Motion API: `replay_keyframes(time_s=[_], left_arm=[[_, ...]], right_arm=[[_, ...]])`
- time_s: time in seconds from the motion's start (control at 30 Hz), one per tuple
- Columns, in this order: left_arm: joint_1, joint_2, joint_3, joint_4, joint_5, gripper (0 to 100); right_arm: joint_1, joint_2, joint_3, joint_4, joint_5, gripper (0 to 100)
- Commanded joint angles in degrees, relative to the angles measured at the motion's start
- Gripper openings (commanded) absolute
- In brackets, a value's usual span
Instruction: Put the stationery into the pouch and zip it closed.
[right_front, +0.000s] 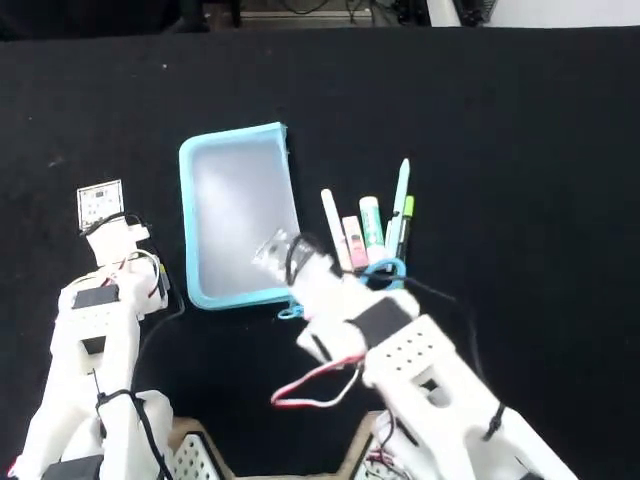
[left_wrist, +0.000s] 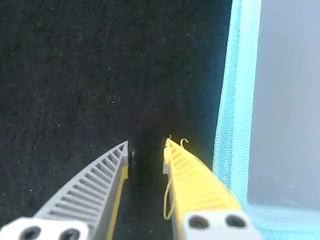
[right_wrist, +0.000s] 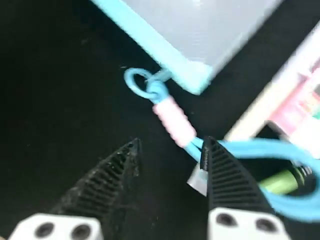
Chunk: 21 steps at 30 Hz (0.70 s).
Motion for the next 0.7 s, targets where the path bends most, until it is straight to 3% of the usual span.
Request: replay_keyframes(time_s=[0.0, 0.2, 0.37, 0.67], left_arm=[[0.0, 0.0, -0.7, -1.0, 0.2, 12], [0.0, 0.0, -0.8, -1.0, 0.2, 12], [0.0, -0.3, -0.7, -1.0, 0.2, 12], [0.0, -0.4, -0.7, -1.0, 0.2, 12]], right_arm=[[-3.3, -1.7, 5.9, -9.7, 7.6, 19.8], [-2.9, -1.5, 7.5, -16.1, 8.9, 19.8], [2.5, -0.9, 7.3, -16.0, 12.8, 19.8], [5.5, 16.6, -1.4, -16.1, 14.9, 19.8]])
